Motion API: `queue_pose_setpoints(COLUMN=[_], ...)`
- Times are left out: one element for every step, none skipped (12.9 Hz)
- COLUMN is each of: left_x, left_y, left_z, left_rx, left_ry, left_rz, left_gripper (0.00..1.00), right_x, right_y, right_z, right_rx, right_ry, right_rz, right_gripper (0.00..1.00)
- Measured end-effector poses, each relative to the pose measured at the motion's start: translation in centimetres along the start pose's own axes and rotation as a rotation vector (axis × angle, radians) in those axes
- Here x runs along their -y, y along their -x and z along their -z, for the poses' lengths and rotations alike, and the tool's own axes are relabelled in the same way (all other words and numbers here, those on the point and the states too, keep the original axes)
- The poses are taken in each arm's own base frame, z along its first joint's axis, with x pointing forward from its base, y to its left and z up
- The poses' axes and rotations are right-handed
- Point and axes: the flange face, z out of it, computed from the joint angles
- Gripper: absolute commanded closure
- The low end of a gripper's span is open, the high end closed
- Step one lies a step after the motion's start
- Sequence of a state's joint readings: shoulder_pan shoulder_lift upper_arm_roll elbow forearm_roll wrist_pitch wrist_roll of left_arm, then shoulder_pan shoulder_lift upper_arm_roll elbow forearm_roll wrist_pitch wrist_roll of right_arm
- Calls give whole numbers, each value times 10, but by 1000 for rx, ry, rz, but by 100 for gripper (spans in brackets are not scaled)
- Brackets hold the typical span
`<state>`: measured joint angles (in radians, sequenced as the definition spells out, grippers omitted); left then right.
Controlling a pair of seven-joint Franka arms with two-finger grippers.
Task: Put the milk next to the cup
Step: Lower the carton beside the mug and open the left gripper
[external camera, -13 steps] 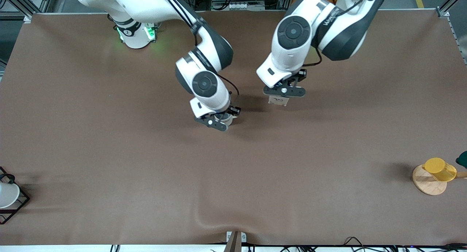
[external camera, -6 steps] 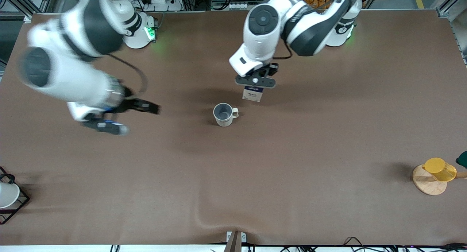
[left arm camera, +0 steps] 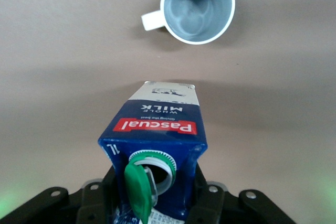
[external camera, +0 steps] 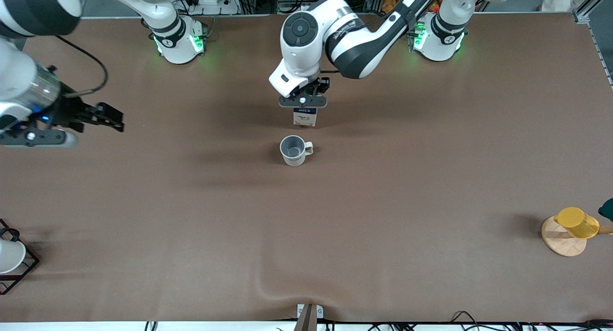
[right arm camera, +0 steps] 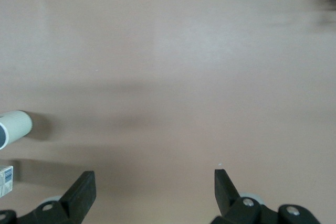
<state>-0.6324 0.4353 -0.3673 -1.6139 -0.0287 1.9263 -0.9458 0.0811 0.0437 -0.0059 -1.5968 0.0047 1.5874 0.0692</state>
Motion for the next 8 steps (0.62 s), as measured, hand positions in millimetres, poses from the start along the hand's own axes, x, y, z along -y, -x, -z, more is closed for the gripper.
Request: queue_pose_setpoints(left_x=[-4,-5,-4,-4,-4,-4,-6,-8], left_y=[-2,-7,-11,-15,-17,-17,-17,-16], left_z=[-7,-12,-17,-20,-23,-26,-30,-33], left_rx=[-2,-3,-5,-14,-23,-24,-21,-19], left_ry=[10,18,19,13,4,-2,-5,-6], left_rz=[10,26,43,57,65,70,73,72], left_gripper=[46,46,46,46,46,45,45,43], right_x=[-19,-37,-54,-70,-82,-88,-87,-83], right_y=[3,5,6,7,8,9,9,9], right_z=[2,2,0,-1,-2,-3,-3,-3], right_rx=[-1,7,19,25,27,27,27,29], right_ry=[-2,-3,-9,-19,-24,-25,-25,-24], right_rz=[0,-6,8,44,60,51,33,22], right_gripper=[0,0,0,0,0,0,0,0])
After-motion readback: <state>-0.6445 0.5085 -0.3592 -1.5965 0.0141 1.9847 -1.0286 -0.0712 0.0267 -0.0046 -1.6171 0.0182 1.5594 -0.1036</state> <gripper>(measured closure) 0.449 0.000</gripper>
